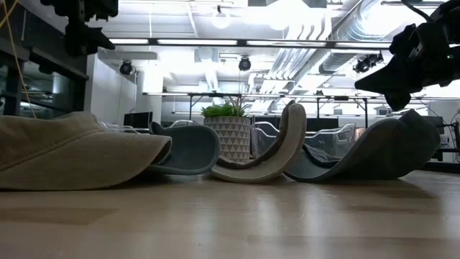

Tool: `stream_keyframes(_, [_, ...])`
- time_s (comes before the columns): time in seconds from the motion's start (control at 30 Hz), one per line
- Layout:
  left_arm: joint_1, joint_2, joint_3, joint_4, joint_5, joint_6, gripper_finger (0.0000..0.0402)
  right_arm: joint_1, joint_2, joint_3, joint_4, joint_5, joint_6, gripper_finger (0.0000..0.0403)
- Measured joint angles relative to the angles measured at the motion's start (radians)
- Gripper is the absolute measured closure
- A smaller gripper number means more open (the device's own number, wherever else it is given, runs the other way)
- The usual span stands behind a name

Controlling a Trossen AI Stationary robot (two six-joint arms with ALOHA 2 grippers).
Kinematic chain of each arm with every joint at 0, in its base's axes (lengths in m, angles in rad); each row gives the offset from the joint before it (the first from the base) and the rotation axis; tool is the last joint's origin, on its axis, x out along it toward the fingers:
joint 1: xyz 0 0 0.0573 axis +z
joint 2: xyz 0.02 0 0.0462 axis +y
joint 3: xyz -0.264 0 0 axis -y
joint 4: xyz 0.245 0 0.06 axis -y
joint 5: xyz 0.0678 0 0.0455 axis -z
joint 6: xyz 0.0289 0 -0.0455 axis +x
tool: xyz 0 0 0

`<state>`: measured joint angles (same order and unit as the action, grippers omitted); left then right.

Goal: Pick & Place hat
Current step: Put the left brown cap into the left transparent bin

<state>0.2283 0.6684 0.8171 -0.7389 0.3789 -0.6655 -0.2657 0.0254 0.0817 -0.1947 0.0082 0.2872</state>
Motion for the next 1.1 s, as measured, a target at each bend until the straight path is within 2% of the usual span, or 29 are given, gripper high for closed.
stream_keyframes(0.27, [-0.273, 0.159, 0.093, -0.034, -0.185, -0.061, 0.015, 0.0, 0.0, 0.0, 0.0, 0.0, 0.0, 0.0398])
stream_keyframes(0.33, [-0.341, 0.198, 0.102, -0.05, -0.248, -0.085, 0.015, 0.0, 0.0, 0.0, 0.001, 0.0, 0.0, 0.0398])
stream_keyframes(0.53, [-0.52, 0.313, 0.106, -0.05, -0.33, -0.195, 0.015, 0.0, 0.0, 0.0, 0.002, 0.0, 0.0, 0.0398])
stream_keyframes(0.67, [-0.62, 0.402, 0.106, -0.049, -0.445, -0.221, 0.015, 0.0, 0.0, 0.0, 0.002, 0.0, 0.0, 0.0398])
stream_keyframes(0.83, [-0.691, 0.508, 0.106, -0.046, -0.577, -0.223, 0.015, 0.0, 0.0, 0.0, 0.003, 0.0, 0.0, 0.0398])
stream_keyframes(1.1, [-0.702, 0.641, 0.106, -0.033, -0.58, -0.212, 0.015, 0.0, 0.0, 0.0, 0.003, 0.0, 0.0, 0.0398])
